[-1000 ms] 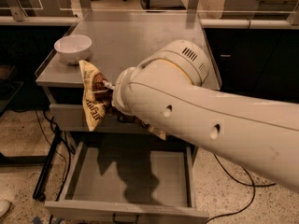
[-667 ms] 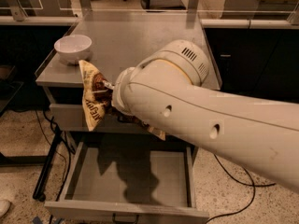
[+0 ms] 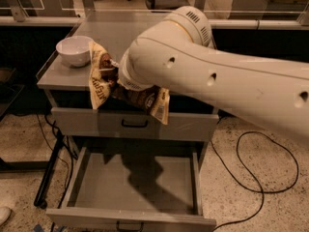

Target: Pick brown chip bag from middle drawer and place on counter

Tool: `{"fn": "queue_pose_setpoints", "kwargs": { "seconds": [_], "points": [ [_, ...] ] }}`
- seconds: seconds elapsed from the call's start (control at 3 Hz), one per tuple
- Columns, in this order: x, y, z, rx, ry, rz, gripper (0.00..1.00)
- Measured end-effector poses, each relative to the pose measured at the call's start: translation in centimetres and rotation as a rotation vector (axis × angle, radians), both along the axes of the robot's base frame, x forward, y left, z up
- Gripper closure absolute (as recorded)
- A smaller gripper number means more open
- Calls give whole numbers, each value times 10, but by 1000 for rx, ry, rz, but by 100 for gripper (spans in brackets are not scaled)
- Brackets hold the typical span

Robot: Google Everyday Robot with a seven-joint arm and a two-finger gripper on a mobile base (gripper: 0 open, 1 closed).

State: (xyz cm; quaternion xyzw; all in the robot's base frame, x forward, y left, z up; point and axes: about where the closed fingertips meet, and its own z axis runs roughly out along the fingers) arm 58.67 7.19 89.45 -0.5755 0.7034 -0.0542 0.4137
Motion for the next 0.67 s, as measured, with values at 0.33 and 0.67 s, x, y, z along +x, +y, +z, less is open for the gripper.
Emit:
{"fn": "queue_pose_setpoints", "kwargs": {
  "seconds": [0.33, 0.67],
  "points": [
    [9, 1, 13, 16, -9, -8, 100],
    [31, 8, 54, 59, -34, 14, 100]
  ]
}}
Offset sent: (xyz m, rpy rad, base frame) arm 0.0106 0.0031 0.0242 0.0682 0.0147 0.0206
